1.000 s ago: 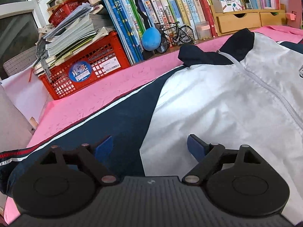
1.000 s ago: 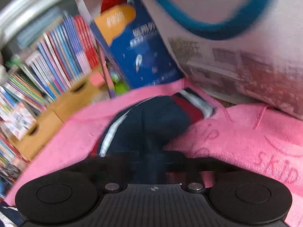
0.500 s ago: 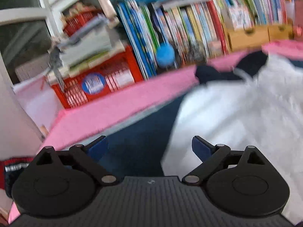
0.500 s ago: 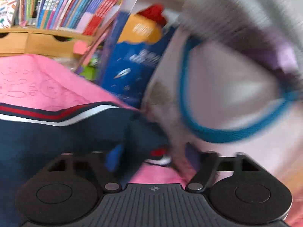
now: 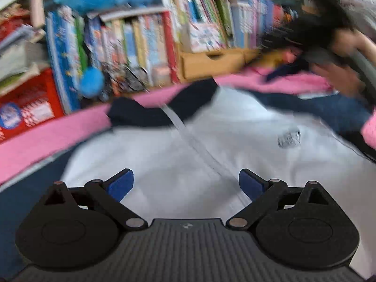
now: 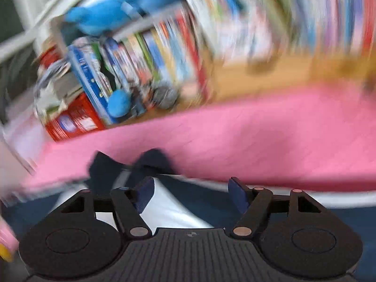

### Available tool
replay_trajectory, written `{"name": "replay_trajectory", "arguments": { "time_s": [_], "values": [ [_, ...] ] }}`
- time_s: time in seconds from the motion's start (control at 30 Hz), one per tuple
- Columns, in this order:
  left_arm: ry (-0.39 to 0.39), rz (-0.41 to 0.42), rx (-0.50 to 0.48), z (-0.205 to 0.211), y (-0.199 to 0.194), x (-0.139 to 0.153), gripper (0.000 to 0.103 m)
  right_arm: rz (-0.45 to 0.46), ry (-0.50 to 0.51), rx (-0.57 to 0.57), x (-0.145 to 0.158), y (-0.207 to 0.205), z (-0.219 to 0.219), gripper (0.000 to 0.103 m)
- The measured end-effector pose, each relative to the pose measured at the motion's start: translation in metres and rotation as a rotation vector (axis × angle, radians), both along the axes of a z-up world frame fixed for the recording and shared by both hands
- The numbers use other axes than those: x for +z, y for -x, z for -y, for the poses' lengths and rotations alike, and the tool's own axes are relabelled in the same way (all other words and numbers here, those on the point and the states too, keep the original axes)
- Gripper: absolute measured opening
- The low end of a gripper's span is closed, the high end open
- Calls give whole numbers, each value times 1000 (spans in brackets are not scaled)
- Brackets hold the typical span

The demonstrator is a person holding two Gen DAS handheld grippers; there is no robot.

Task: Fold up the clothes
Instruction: 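Grasp the navy collar with the right tool and pull it flat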

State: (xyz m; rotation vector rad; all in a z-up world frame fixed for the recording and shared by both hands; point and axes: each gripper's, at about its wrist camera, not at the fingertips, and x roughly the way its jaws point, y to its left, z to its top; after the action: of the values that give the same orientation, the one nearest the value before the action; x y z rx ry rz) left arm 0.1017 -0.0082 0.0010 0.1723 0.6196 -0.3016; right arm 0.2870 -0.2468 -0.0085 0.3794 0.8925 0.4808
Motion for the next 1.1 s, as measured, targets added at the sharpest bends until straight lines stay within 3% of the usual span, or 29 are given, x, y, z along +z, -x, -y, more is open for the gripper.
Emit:
{"name": "replay_trajectory", "arguments": {
  "time_s": [0.07,0.1,0.13,0.2,0.27,0.33,0.4,0.5,0.57,0.63,0.8,0.9,1.03,1.1],
  "values": [
    [58,-46,-9,-8,-10,3,100,-120,-65,16,-20,-24,-23,69],
    [88,-64,-12,-12,-14,4,100,-138,-38,17,-24,-34,-35,63],
    [107,-70,-14,-15,-16,5,100,-112,20,16,-22,-39,-46,57],
    [141,-74,-18,-18,-18,7,100,-41,93,17,-18,-45,-63,23],
    [145,-76,-25,-17,-19,8,100,30,39,24,-11,-46,-63,15],
    [159,-79,-35,-16,-20,9,100,148,13,53,-2,-40,-61,15],
    [175,-82,-38,-18,-21,9,101,313,50,87,6,-27,-62,14],
    [184,-86,-40,-21,-19,9,101,516,273,35,11,-18,-72,15],
    [185,-88,-40,-21,-20,9,102,476,404,-36,11,-24,-70,15],
    [188,-90,-40,-21,-22,10,102,404,426,-52,11,-25,-63,15],
    [195,-91,-41,-22,-22,12,103,503,231,158,34,34,-63,16],
    [199,-92,-42,-23,-18,13,103,492,268,325,25,60,-76,16],
    [203,-95,-44,-25,-17,14,103,369,354,279,-10,43,-82,15],
    [205,-96,-45,-25,-17,14,103,344,335,214,-17,28,-81,11]
  ]
}}
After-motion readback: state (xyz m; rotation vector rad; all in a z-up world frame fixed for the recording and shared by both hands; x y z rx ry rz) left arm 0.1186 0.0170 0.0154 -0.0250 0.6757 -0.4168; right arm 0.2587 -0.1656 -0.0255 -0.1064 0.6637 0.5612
